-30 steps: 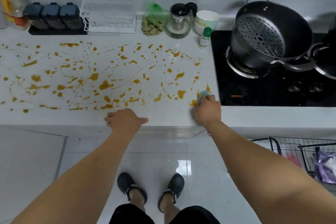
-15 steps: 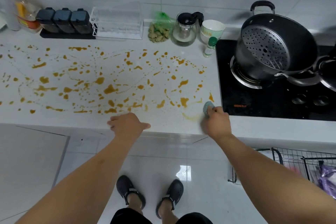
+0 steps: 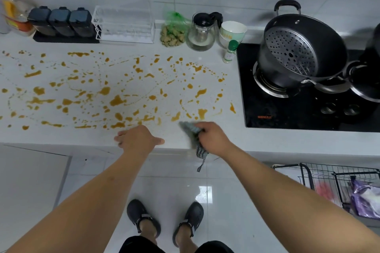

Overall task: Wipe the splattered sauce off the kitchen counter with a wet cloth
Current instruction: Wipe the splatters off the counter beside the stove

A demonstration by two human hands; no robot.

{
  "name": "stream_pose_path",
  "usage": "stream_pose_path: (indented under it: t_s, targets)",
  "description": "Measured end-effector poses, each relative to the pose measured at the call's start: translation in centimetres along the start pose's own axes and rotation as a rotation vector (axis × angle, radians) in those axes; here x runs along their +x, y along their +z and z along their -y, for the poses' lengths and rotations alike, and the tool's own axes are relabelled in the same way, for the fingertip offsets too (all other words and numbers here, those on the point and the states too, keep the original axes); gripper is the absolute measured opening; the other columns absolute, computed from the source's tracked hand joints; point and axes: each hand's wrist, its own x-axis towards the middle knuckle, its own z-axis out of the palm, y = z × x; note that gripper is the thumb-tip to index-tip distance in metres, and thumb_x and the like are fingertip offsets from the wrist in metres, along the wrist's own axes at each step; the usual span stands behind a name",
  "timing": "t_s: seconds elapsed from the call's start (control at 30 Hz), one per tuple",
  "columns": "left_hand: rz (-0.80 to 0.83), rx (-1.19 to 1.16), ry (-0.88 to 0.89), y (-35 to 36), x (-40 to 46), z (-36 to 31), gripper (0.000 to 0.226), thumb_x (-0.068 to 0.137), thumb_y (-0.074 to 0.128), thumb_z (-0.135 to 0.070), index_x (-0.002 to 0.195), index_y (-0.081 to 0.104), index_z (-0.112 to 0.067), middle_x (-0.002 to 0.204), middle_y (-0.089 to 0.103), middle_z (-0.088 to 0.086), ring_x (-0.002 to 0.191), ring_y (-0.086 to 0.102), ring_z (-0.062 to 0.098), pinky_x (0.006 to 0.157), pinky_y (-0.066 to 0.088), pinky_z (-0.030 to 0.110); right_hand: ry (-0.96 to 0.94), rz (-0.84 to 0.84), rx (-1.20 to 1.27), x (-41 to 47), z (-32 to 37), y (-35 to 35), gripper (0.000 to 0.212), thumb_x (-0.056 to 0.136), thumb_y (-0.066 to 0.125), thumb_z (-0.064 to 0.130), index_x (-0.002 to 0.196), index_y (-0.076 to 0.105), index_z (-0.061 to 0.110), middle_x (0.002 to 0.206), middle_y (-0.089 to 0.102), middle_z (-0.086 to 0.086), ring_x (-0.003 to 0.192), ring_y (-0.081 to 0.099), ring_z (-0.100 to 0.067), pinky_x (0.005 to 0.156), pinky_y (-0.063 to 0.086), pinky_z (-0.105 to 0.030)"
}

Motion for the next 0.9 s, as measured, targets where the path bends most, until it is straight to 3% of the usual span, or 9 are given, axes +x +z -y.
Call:
stream_pose_path:
  t_s: [0.1, 0.2, 0.27, 0.33, 0.43, 0.53, 0.73, 0.8, 0.9]
  targets:
    - [-0.008, -0.002, 0.009, 0.2, 0.2, 0.2, 0.085, 0.064, 0.08, -0.079, 0.105, 0.071, -0.005, 0.137, 0.052, 0.042, 0.138, 0.035, 0.06, 0.112, 0.034, 0.059, 0.14, -0.166, 0.053, 0.5, -1.2, -4.6, 0.036, 0.089, 0.043, -0.005, 0.085, 0.073, 0.015, 0.078, 0.069, -0.003, 0.074, 0.06, -0.021, 0.06, 0.042, -0.024]
    - [-0.003, -0.018, 0.01, 0.0, 0.0, 0.2, 0.079, 0.065, 0.08, -0.079, 0.097, 0.07, -0.007, 0.136, 0.053, 0.04, 0.134, 0.039, 0.057, 0.11, 0.035, 0.056, 0.247, -0.337, -0.364, 0.8, -3.5, -8.2, 0.02, 0.086, 0.047, 0.001, 0.087, 0.065, 0.009, 0.093, 0.065, -0.012, 0.073, 0.058, -0.028, 0.059, 0.04, -0.028]
    - [0.002, -0.031, -0.001, -0.1, -0.1, 0.1, 0.075, 0.064, 0.08, -0.079, 0.09, 0.067, -0.009, 0.137, 0.053, 0.038, 0.132, 0.042, 0.053, 0.108, 0.037, 0.053, 0.261, -0.453, -0.47, 0.7, -4.7, -8.5, 0.016, 0.086, 0.046, 0.0, 0.09, 0.061, 0.007, 0.104, 0.056, -0.013, 0.069, 0.054, -0.029, 0.059, 0.04, -0.03]
    - [-0.004, -0.031, 0.004, -0.1, 0.0, 0.2, 0.076, 0.063, 0.08, -0.08, 0.088, 0.067, -0.01, 0.136, 0.054, 0.038, 0.131, 0.043, 0.053, 0.107, 0.037, 0.054, 0.151, -0.516, -0.539, 0.8, -5.5, -7.1, 0.024, 0.086, 0.049, 0.001, 0.104, 0.064, 0.002, 0.109, 0.053, -0.016, 0.077, 0.057, -0.036, 0.067, 0.048, -0.036]
    - [-0.016, -0.009, 0.021, 0.0, 0.0, 0.2, 0.078, 0.064, 0.079, -0.08, 0.091, 0.068, -0.007, 0.139, 0.051, 0.04, 0.137, 0.038, 0.056, 0.111, 0.035, 0.057, 0.013, -0.411, -0.681, 1.0, -5.8, -3.5, 0.039, 0.083, 0.053, 0.002, 0.12, 0.065, 0.0, 0.115, 0.055, -0.019, 0.094, 0.054, -0.04, 0.075, 0.047, -0.039]
    - [-0.012, 0.016, 0.027, 0.0, 0.0, 0.1, 0.084, 0.067, 0.078, -0.079, 0.108, 0.07, -0.006, 0.146, 0.044, 0.043, 0.143, 0.031, 0.06, 0.115, 0.031, 0.06, -0.021, -0.316, -0.82, 0.9, -4.6, 0.6, 0.043, 0.084, 0.053, 0.011, 0.126, 0.059, 0.004, 0.126, 0.052, -0.015, 0.102, 0.048, -0.036, 0.089, 0.044, -0.039]
    - [-0.031, 0.031, 0.038, 0.3, 0.2, 0.3, 0.087, 0.066, 0.076, -0.082, 0.109, 0.069, -0.006, 0.144, 0.047, 0.041, 0.141, 0.033, 0.06, 0.113, 0.033, 0.06, -0.191, -0.164, -0.84, 0.1, -4.2, 3.4, 0.048, 0.086, 0.056, 0.025, 0.13, 0.06, 0.007, 0.124, 0.053, -0.013, 0.1, 0.049, -0.036, 0.084, 0.049, -0.039]
    - [-0.037, 0.044, 0.039, 0.4, 0.2, 0.3, 0.09, 0.067, 0.074, -0.084, 0.11, 0.07, -0.005, 0.143, 0.048, 0.041, 0.138, 0.035, 0.059, 0.111, 0.035, 0.058, -0.156, -0.219, -0.856, -0.2, -5.6, 1.1, 0.05, 0.085, 0.057, 0.022, 0.132, 0.059, 0.006, 0.122, 0.054, -0.016, 0.097, 0.05, -0.037, 0.079, 0.05, -0.041]
    - [-0.046, 0.039, 0.039, 0.6, 0.2, 0.5, 0.09, 0.066, 0.072, -0.086, 0.106, 0.071, -0.006, 0.141, 0.049, 0.042, 0.135, 0.037, 0.058, 0.109, 0.037, 0.057, 0.044, -0.377, -0.811, 0.2, -7.9, -2.7, 0.052, 0.087, 0.056, 0.025, 0.136, 0.055, 0.008, 0.127, 0.049, -0.016, 0.098, 0.049, -0.039, 0.078, 0.049, -0.041]
